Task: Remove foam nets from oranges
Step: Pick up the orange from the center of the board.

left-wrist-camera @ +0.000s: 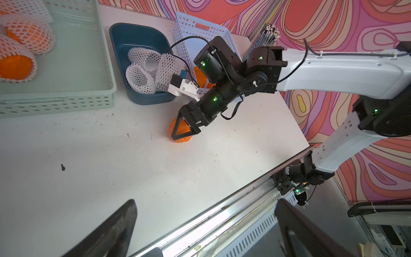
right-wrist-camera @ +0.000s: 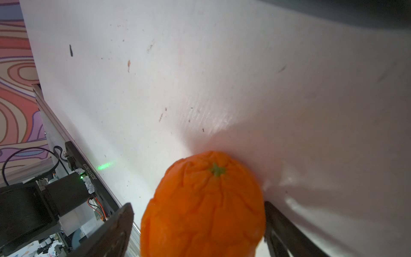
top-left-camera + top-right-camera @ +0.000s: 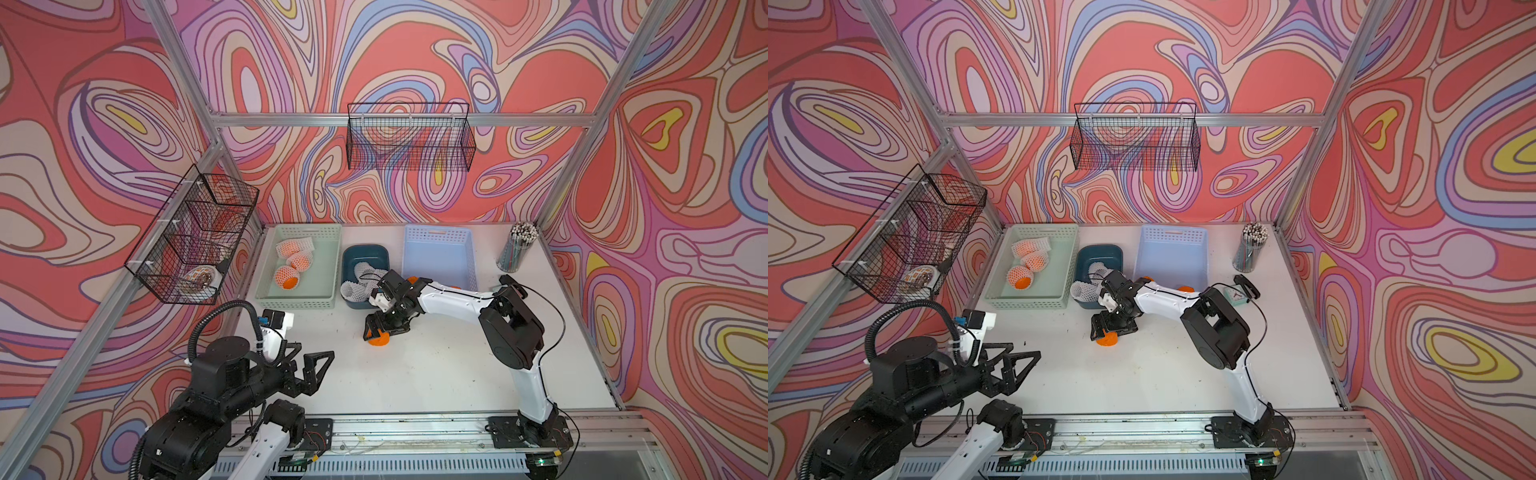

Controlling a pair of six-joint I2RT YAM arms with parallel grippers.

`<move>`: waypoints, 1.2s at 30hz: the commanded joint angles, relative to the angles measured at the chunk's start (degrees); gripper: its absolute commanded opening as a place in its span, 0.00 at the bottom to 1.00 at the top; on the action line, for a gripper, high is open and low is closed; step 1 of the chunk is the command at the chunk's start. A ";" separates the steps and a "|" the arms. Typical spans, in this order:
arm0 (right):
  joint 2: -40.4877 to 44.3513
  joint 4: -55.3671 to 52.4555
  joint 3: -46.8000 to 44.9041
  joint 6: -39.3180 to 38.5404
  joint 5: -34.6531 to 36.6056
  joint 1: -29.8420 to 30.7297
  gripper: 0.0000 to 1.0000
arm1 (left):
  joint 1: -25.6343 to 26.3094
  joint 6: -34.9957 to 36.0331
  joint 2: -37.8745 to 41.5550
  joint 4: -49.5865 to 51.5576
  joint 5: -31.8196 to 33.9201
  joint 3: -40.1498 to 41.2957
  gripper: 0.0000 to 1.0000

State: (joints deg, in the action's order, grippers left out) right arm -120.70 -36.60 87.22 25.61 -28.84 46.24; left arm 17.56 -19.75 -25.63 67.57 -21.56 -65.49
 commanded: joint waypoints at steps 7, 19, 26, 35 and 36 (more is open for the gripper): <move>-1.33 -1.82 1.80 0.06 1.59 0.46 0.72 | -0.03 0.16 -0.97 0.74 1.08 -0.35 1.00; 2.08 -6.15 3.86 -2.19 1.53 0.47 0.60 | -0.04 0.15 -2.40 -0.06 0.67 -0.60 0.99; 7.66 -11.00 2.83 -3.20 1.85 0.50 0.60 | -0.06 -0.29 -3.79 -2.97 -0.23 -0.60 1.00; 16.40 -16.82 1.46 -3.60 2.91 -1.10 0.58 | -0.04 0.05 -7.31 -7.90 -2.05 -0.08 1.00; 17.25 -17.43 1.33 -3.64 3.08 -1.89 0.58 | -0.03 0.02 -7.62 -8.23 -2.17 0.09 1.00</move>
State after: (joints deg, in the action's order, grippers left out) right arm -105.95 -50.65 89.65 22.90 -26.92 45.82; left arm 17.56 -19.77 -32.18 61.91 -22.52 -65.49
